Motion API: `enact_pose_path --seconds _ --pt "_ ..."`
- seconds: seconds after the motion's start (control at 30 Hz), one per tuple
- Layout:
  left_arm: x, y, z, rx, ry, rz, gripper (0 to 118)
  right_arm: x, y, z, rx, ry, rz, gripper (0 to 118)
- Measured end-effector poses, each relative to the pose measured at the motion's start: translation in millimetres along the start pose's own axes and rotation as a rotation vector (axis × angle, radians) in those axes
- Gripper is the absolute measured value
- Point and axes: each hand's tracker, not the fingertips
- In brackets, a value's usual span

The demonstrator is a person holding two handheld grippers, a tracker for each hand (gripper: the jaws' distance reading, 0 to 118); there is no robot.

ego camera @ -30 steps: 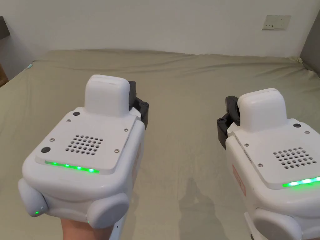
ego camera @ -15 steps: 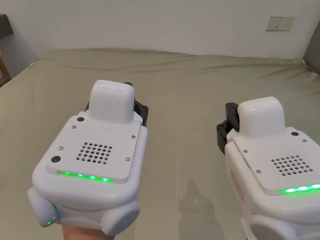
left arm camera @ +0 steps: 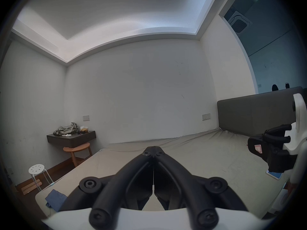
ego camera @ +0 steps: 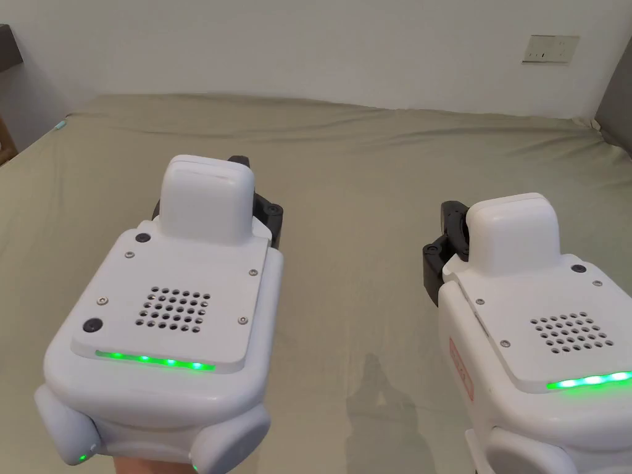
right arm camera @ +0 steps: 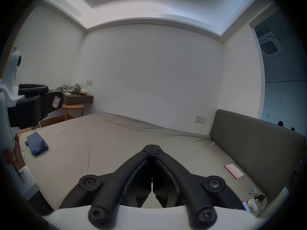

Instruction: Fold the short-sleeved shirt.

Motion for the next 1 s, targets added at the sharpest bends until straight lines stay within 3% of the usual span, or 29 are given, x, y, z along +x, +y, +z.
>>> enact_pose_path --seconds 0.23,0.37,0.4,0.43,0.47,0.5,0.53,0.57,0.67,0.87,0.93,1.0 --pt "1.5 -1.2 0.1 -0.003 -0.006 0.003 0 0.9 -0.4 1.1 0.004 0.005 -0.008 2" --pt "1.0 -2.2 0.3 0.006 0.004 0.009 1 3.0 -0.4 1.5 0.016 -0.004 -0.015 11" --pt "0.9 -2.5 0.6 0.009 0.011 0.010 9 3.8 -0.5 1.4 0.018 -0.007 -0.013 19" --pt "0.7 -2.5 0.2 0.009 0.012 0.011 27 5.0 -0.5 1.1 0.018 -0.004 -0.014 40" --pt "-0.6 -2.2 -1.6 -0.001 0.007 0.014 54 7.0 -0.5 -0.1 0.012 -0.005 -0.014 70" --pt "-2.2 -2.0 -3.8 -0.020 -0.007 0.022 89 8.5 -1.1 -1.0 0.007 0.021 -0.020 96" --pt "-3.6 -2.1 -4.5 -0.022 -0.007 0.027 107 8.6 -1.4 0.0 0.014 0.015 -0.021 100" --pt "-3.4 -3.0 -4.3 -0.019 -0.004 0.029 117 8.4 -1.4 0.3 0.017 0.012 -0.020 100" --pt "-2.0 -3.3 -2.6 -0.004 0.016 0.008 118 10.9 0.3 -0.5 0.009 0.017 -0.029 100" --pt "-2.5 -1.7 -2.1 -0.010 0.012 0.014 118 20.4 12.8 -1.5 -0.029 0.064 -0.195 100" --pt "-2.9 -1.8 -1.9 -0.013 0.005 0.019 118 19.7 20.1 -2.1 -0.080 -0.003 -0.239 100" --pt "-3.0 -1.4 -1.6 -0.015 0.006 0.016 118 17.7 29.4 -4.1 -0.158 -0.079 -0.231 100"
